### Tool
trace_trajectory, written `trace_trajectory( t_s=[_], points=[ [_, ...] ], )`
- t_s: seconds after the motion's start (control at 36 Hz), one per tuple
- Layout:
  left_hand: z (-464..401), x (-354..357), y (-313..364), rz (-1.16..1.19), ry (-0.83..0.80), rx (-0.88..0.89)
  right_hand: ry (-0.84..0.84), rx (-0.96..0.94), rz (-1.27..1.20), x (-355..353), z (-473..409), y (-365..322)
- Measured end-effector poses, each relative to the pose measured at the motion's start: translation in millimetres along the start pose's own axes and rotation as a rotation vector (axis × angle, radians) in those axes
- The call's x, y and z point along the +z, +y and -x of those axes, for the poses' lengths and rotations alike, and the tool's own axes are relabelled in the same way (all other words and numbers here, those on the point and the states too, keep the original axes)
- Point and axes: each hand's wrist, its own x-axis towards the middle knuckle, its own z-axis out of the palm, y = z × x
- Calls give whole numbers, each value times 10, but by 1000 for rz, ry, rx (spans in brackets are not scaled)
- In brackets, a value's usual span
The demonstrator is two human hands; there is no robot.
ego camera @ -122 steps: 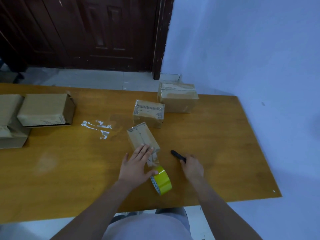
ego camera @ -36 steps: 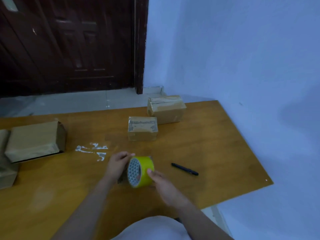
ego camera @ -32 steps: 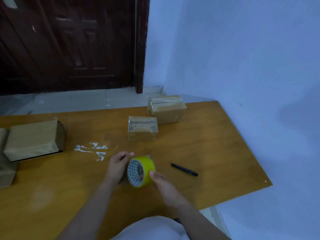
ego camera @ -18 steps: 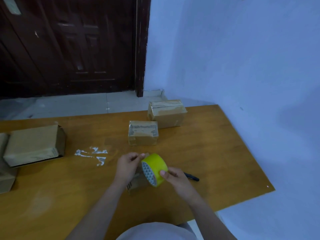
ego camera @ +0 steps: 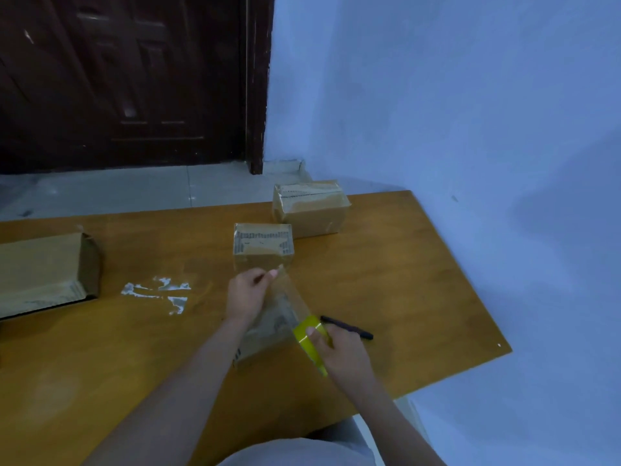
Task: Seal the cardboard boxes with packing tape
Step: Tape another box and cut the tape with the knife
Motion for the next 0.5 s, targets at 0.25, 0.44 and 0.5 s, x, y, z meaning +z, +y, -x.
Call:
trace_trajectory(
  t_s=[0.25,0.44,0.5],
  points=[
    [8,57,-34,-167,-98,-49,-70,40,10,16,7,55],
    [-42,72,-59,-219,-91,-63,-86,44,9,30,-60,64],
    [-54,82,-69,-252,-91,-51,-82,37,-10,55,-61,83]
  ],
)
